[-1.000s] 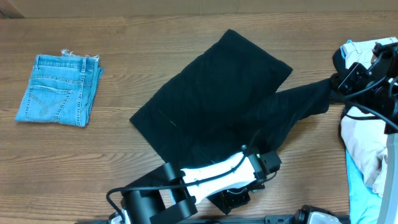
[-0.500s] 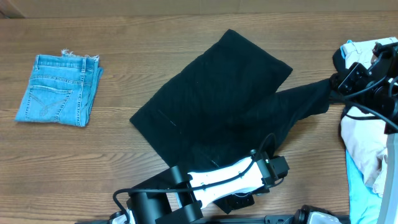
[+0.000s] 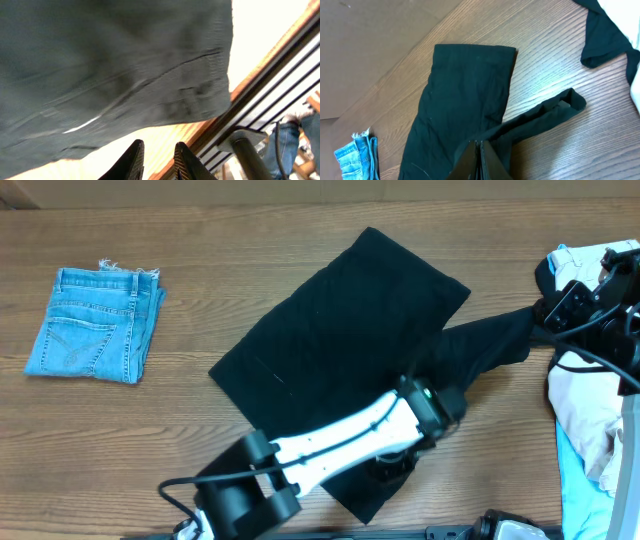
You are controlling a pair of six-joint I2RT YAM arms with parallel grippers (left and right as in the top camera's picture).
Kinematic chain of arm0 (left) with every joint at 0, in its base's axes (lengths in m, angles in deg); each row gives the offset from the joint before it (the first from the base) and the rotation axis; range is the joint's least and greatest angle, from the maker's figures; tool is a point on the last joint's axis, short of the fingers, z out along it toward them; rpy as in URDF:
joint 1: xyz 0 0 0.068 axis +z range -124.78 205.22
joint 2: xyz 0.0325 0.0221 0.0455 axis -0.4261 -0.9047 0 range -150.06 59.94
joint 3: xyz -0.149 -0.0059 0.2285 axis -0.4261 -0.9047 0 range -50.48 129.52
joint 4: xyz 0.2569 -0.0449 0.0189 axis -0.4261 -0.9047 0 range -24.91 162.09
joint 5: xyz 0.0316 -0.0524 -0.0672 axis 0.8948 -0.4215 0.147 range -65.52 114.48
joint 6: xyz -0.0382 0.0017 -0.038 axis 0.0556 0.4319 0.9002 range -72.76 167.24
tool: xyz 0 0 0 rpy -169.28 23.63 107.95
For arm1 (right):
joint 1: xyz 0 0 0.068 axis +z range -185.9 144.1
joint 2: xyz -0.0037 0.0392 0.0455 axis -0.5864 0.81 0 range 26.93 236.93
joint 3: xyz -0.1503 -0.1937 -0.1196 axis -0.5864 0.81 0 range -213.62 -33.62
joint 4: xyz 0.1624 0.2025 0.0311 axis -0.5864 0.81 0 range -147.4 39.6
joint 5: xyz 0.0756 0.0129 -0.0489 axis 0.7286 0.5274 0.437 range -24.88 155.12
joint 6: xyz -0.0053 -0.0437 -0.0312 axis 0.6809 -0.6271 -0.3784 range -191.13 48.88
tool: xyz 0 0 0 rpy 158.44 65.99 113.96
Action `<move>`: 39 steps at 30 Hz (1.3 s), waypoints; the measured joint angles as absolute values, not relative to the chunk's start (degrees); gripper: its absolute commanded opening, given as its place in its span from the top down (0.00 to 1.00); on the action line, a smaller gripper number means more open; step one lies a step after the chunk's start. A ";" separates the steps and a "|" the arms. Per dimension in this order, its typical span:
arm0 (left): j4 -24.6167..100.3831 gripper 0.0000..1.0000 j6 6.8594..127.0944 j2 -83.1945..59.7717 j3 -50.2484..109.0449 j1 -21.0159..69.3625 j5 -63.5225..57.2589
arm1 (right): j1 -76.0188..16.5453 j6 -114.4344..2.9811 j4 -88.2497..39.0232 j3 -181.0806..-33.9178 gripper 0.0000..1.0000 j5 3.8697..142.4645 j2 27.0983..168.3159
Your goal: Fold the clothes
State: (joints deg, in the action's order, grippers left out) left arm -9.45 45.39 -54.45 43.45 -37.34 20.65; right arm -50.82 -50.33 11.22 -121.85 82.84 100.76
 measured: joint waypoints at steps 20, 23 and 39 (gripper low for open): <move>10.33 0.96 52.87 -54.89 37.62 11.70 23.03 | -50.82 -50.15 11.53 -121.85 0.96 82.88 100.76; 12.28 0.96 51.93 -56.70 36.31 12.75 23.56 | -50.82 -50.09 10.98 -121.85 0.96 82.93 100.76; 32.06 0.96 48.10 -66.21 41.83 18.50 29.89 | -50.80 -49.48 9.56 -121.85 0.96 83.19 100.76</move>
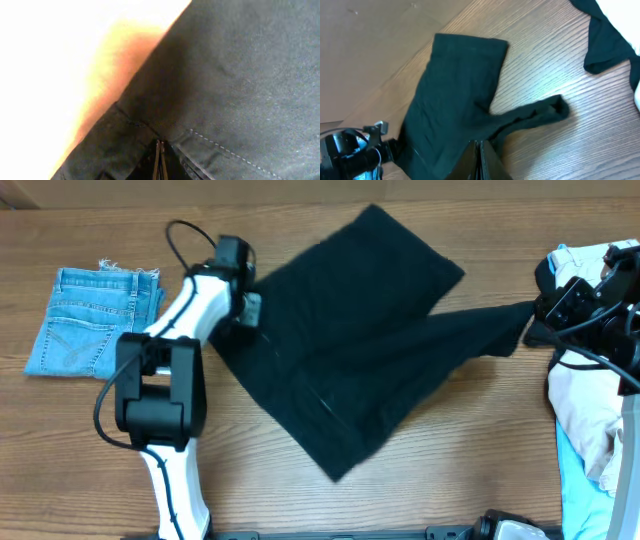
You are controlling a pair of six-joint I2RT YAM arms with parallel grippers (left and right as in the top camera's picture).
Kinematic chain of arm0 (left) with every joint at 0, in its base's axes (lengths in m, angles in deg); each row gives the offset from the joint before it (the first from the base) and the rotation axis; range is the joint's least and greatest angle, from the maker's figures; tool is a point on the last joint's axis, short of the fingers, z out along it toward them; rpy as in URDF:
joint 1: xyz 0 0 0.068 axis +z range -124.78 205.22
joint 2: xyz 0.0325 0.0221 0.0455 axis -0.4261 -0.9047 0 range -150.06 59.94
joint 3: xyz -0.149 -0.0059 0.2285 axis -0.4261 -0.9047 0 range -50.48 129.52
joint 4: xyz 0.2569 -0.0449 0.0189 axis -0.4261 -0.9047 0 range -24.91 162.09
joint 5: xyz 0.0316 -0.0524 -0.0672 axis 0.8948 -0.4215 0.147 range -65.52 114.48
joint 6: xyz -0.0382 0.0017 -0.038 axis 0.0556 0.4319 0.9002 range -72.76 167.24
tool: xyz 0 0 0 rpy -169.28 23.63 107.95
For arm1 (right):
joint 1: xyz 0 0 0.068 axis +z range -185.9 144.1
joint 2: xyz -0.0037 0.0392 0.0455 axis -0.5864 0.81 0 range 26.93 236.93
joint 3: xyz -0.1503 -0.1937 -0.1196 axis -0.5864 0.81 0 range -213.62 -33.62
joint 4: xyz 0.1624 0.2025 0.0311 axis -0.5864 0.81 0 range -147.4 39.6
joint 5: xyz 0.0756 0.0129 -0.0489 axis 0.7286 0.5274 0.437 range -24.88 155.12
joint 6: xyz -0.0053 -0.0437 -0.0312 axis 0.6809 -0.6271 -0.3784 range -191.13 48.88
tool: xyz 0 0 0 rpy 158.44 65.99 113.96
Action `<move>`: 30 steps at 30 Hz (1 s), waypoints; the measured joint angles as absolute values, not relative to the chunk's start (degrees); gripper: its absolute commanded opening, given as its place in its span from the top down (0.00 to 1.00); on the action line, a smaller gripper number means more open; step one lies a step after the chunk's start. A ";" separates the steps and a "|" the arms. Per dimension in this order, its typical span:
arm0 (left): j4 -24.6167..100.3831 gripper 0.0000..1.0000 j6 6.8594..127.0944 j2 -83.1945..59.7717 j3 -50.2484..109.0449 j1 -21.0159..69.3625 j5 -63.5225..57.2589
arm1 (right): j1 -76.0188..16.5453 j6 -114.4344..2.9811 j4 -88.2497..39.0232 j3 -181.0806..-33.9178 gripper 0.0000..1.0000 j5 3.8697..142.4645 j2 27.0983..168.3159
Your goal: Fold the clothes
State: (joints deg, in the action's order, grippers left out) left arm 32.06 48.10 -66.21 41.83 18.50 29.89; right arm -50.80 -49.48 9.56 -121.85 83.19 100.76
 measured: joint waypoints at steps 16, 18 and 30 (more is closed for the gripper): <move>6.44 0.91 43.75 -70.36 70.47 20.86 22.55 | -45.97 -48.49 6.87 -121.85 0.96 82.03 100.95; -2.69 0.93 43.05 -70.32 74.97 20.05 17.33 | -45.97 -48.49 6.33 -121.85 0.96 79.91 102.02; -22.54 0.96 42.86 -70.26 76.65 -9.13 18.35 | -45.99 -48.47 3.00 -121.85 0.96 77.51 108.23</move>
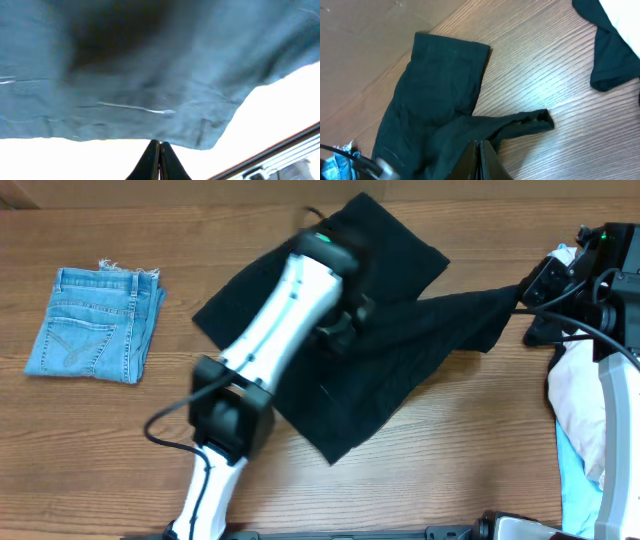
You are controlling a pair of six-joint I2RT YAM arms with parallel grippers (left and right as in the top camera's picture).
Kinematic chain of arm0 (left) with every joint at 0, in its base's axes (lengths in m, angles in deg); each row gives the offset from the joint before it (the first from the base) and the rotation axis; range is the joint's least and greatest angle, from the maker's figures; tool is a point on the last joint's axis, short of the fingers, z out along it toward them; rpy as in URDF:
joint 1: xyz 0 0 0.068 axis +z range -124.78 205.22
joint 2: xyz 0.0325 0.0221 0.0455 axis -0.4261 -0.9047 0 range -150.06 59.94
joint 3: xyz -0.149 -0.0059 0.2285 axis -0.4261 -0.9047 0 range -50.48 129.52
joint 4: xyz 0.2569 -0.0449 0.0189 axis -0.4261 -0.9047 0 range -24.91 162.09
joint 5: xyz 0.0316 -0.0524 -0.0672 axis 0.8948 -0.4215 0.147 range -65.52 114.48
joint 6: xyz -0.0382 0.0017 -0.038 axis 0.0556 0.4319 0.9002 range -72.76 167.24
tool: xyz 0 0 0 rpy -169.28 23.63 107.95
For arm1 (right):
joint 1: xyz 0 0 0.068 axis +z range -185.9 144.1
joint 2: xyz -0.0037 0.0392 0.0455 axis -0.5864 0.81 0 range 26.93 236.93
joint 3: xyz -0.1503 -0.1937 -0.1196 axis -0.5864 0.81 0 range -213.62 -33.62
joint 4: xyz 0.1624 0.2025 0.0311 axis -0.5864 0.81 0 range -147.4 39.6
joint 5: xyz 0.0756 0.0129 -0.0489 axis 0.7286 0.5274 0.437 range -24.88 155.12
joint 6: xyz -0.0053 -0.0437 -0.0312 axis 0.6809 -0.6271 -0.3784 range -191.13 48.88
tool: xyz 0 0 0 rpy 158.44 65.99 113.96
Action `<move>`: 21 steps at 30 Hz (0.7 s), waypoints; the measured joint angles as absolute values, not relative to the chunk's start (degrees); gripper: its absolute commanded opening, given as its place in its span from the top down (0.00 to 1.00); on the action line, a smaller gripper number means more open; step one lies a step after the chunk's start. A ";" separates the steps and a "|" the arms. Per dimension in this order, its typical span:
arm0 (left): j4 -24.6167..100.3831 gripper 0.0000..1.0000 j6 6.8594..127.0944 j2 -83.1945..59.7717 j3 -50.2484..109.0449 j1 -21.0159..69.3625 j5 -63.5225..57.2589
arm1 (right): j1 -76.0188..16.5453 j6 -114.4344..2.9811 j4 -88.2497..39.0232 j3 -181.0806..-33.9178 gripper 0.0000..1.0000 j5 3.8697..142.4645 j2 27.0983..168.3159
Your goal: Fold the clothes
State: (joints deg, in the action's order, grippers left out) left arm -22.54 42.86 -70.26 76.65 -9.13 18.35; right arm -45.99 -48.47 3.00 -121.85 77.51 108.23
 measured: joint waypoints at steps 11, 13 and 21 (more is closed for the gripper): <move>-24.53 0.95 48.23 -70.06 74.77 -26.87 26.55 | -45.99 -48.49 2.70 -121.85 0.96 76.65 108.23; -24.44 0.93 48.39 -68.97 73.37 -26.63 27.40 | -45.99 -48.49 2.70 -121.85 0.96 76.63 108.23; -12.68 0.56 48.08 -48.99 45.57 -26.44 29.65 | -45.99 -48.47 2.63 -121.85 0.96 76.48 108.23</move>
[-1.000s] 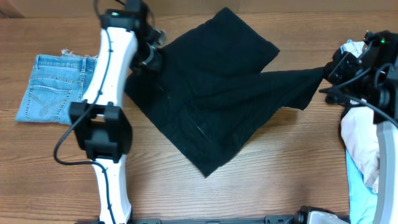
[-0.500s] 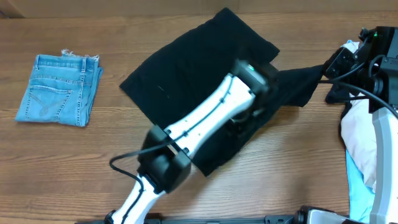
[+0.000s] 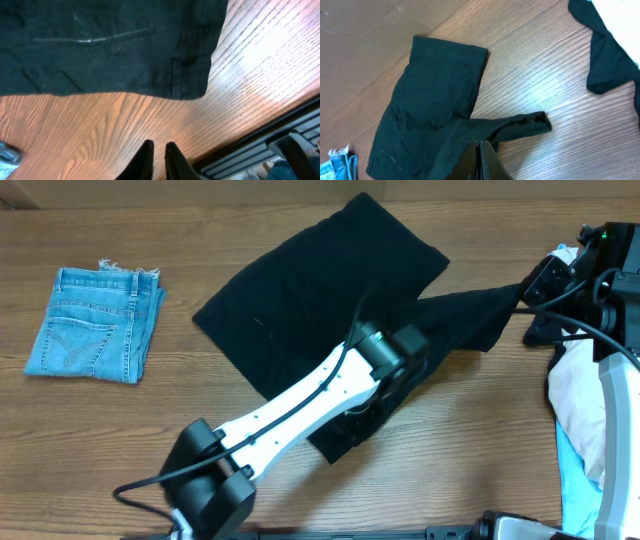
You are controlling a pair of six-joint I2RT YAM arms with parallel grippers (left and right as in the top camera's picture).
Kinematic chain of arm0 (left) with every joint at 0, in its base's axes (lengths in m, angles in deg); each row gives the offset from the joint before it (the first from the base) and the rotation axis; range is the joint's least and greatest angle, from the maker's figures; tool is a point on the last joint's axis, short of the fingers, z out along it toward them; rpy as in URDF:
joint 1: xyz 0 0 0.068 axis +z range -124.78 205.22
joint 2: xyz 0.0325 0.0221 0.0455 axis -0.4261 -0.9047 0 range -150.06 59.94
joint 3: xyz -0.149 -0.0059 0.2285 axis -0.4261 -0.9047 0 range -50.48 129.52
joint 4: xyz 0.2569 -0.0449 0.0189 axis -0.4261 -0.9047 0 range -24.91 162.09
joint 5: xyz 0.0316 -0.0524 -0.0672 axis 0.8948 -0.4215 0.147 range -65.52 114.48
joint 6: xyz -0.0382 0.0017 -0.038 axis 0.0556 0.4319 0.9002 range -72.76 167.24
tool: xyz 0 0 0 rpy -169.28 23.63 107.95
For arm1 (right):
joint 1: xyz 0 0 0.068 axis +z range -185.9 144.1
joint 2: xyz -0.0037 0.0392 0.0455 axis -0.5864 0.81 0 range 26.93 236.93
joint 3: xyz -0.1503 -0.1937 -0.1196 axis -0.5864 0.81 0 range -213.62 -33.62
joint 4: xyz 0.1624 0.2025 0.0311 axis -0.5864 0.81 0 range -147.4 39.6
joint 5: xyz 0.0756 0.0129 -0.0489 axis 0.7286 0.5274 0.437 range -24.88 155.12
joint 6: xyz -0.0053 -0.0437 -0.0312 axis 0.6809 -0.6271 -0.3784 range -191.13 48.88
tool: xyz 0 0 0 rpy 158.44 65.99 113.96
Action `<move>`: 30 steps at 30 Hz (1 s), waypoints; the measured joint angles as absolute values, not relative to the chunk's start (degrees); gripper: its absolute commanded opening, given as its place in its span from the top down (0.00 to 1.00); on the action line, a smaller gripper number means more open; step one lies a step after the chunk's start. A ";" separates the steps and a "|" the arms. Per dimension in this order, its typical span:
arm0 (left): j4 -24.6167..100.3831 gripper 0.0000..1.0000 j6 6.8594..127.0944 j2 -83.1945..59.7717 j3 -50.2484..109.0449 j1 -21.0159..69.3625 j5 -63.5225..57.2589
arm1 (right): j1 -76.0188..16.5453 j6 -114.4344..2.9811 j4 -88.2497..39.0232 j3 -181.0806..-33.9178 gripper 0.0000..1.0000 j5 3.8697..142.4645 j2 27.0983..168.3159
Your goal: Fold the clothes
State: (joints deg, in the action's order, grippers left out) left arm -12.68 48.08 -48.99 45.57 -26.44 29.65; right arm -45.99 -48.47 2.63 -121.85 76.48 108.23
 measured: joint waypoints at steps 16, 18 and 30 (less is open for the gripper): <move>15.21 0.16 40.76 -45.93 18.10 -26.44 25.33 | -45.99 -48.47 2.65 -121.85 0.96 76.24 108.23; 16.32 0.21 38.64 -45.93 18.10 -26.46 24.04 | -45.99 -48.47 2.65 -121.85 0.96 76.24 108.23; 17.50 0.38 37.79 -48.64 18.10 -30.68 27.49 | -45.97 -48.47 2.65 -121.85 0.96 76.24 108.23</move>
State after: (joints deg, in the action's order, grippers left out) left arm 17.50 37.79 -48.64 18.10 -30.68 27.49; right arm -45.97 -48.47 2.65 -121.85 76.24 108.23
